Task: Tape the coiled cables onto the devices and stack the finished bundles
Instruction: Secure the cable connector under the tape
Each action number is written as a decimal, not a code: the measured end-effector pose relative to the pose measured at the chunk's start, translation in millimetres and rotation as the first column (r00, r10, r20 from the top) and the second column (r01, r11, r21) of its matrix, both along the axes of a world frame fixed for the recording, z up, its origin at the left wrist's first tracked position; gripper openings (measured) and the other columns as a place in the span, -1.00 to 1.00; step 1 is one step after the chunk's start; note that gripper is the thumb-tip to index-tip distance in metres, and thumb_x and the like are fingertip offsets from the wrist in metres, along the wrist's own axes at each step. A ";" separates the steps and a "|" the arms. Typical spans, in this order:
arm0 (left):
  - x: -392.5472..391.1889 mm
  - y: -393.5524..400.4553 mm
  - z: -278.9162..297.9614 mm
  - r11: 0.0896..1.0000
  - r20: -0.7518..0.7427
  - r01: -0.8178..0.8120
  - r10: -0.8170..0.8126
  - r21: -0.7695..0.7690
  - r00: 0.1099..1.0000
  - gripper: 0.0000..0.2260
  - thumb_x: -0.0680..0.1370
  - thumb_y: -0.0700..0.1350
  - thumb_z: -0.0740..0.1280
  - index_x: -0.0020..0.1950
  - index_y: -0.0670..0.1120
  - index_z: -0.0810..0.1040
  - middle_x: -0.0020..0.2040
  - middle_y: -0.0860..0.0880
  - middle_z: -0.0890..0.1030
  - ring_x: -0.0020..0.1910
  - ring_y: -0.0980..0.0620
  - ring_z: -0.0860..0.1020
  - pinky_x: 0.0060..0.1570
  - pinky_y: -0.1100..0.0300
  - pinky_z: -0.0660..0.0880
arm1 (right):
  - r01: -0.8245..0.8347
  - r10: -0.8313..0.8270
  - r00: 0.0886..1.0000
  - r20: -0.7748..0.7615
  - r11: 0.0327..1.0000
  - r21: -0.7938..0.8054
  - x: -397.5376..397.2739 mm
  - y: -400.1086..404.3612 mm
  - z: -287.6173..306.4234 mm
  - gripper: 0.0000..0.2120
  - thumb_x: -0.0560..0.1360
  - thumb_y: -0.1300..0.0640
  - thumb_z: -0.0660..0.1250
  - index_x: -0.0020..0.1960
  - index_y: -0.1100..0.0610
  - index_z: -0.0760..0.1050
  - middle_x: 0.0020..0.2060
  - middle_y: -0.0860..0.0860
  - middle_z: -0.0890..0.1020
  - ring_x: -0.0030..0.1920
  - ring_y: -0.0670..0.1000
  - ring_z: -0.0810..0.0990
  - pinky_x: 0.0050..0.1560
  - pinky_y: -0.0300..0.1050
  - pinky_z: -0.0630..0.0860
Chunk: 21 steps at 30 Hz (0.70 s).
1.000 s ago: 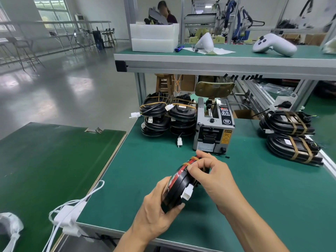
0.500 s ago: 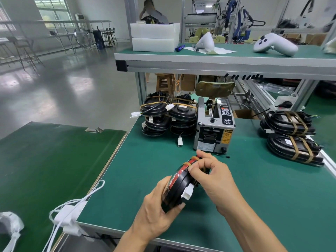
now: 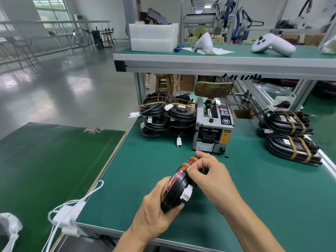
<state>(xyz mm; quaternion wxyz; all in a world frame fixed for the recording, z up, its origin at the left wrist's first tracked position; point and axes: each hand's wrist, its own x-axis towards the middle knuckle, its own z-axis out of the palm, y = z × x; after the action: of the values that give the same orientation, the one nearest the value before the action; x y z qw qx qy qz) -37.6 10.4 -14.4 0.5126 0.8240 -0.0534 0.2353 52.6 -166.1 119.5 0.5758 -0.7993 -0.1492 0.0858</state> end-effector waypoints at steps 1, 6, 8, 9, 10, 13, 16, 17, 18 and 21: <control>-0.1 0.0 -0.1 1.000 -0.001 0.001 -0.001 0.001 1.000 -0.36 0.61 0.17 0.52 0.62 0.12 0.36 0.29 0.11 0.68 0.14 0.01 0.71 0.13 0.22 0.62 | 0.003 -0.003 1.000 0.006 1.000 -0.009 -0.4 0.0 -0.4 -0.84 0.43 0.15 0.47 -0.28 -0.07 0.67 0.09 -0.40 0.56 0.42 -0.37 0.35 0.44 0.06 0.39; -0.3 -0.7 1.3 1.000 -0.006 0.003 -0.003 0.006 1.000 -0.37 0.61 0.17 0.51 0.62 0.14 0.36 0.29 0.12 0.67 0.14 0.03 0.71 0.14 0.23 0.61 | 0.024 -0.024 1.000 0.018 1.000 0.010 -4.4 1.2 -3.0 -0.84 0.44 0.11 0.48 -0.21 -0.15 0.61 0.18 -0.42 0.50 0.44 -0.25 0.38 0.45 0.08 0.37; -0.5 -0.6 2.0 1.000 -0.006 0.003 -0.003 0.007 1.000 -0.38 0.61 0.18 0.51 0.61 0.15 0.36 0.29 0.12 0.67 0.14 0.02 0.71 0.14 0.24 0.61 | 0.031 -0.031 0.999 0.007 0.999 0.033 -5.0 1.9 -4.8 -0.81 0.46 0.10 0.48 -0.17 -0.19 0.57 0.24 -0.38 0.50 0.45 -0.14 0.42 0.45 0.14 0.38; -0.5 -0.6 2.2 1.000 -0.006 0.003 -0.003 0.005 1.000 -0.38 0.61 0.18 0.50 0.61 0.14 0.36 0.29 0.12 0.67 0.15 0.02 0.71 0.14 0.25 0.61 | 0.029 -0.029 1.000 -0.005 0.998 0.049 -4.9 2.1 -6.1 -0.79 0.47 0.11 0.48 -0.17 -0.20 0.57 0.27 -0.36 0.49 0.46 -0.12 0.42 0.46 0.16 0.38; -0.3 -0.7 2.4 1.000 -0.006 0.004 -0.004 0.002 1.000 -0.38 0.61 0.18 0.50 0.62 0.14 0.36 0.30 0.12 0.67 0.16 0.02 0.71 0.15 0.25 0.60 | 0.024 -0.022 1.000 -0.022 0.997 0.073 -5.1 2.0 -7.0 -0.77 0.49 0.13 0.48 -0.18 -0.20 0.57 0.30 -0.33 0.48 0.47 -0.11 0.41 0.46 0.16 0.38; 0.0 -1.4 3.0 1.000 -0.001 0.006 -0.006 -0.004 1.000 -0.38 0.61 0.18 0.50 0.62 0.15 0.36 0.32 0.11 0.67 0.19 0.01 0.71 0.17 0.23 0.61 | 0.022 -0.012 0.998 -0.068 0.989 0.149 -4.6 3.6 -9.2 -0.77 0.50 0.14 0.50 -0.17 -0.18 0.60 0.35 -0.28 0.46 0.49 -0.13 0.39 0.48 0.15 0.36; -0.4 -1.4 3.8 1.000 -0.001 -0.005 0.005 0.006 1.000 -0.38 0.61 0.20 0.50 0.62 0.17 0.35 0.31 0.12 0.67 0.17 0.03 0.71 0.16 0.23 0.61 | 0.028 -0.023 0.999 -0.037 0.988 0.151 -4.6 6.2 -10.8 -0.83 0.51 0.08 0.51 -0.13 -0.18 0.61 0.30 -0.32 0.48 0.47 -0.15 0.39 0.48 0.13 0.36; -0.4 -1.7 4.5 1.000 0.003 -0.009 0.009 0.007 1.000 -0.38 0.61 0.20 0.50 0.62 0.18 0.35 0.32 0.13 0.67 0.17 0.04 0.71 0.17 0.24 0.61 | 0.026 -0.022 0.999 -0.028 0.989 0.149 -4.2 7.0 -11.5 -0.84 0.51 0.08 0.51 -0.13 -0.18 0.61 0.28 -0.34 0.48 0.46 -0.15 0.39 0.48 0.13 0.37; -0.3 -2.0 5.2 1.000 0.008 -0.011 0.011 0.007 1.000 -0.38 0.61 0.19 0.50 0.62 0.19 0.35 0.32 0.14 0.67 0.18 0.04 0.71 0.17 0.26 0.60 | 0.027 -0.023 0.999 -0.028 0.989 0.147 -3.4 7.8 -11.7 -0.83 0.52 0.08 0.51 -0.13 -0.19 0.61 0.28 -0.34 0.49 0.46 -0.15 0.40 0.48 0.12 0.37; 0.3 -3.0 6.6 1.000 0.025 -0.013 0.013 0.009 1.000 -0.39 0.62 0.16 0.51 0.61 0.20 0.35 0.33 0.13 0.67 0.20 0.03 0.70 0.19 0.29 0.58 | 0.065 -0.062 0.998 -0.034 0.990 0.123 1.7 9.9 -12.4 -0.81 0.54 0.12 0.47 -0.15 -0.17 0.60 0.29 -0.31 0.51 0.42 -0.09 0.43 0.47 0.14 0.38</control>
<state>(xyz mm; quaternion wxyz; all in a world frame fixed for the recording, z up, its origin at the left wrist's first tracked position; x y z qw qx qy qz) -37.3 7.4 -7.7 0.5067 0.8236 -0.0556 0.2485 54.3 -156.2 107.1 0.6290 -0.7648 -0.1202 0.0699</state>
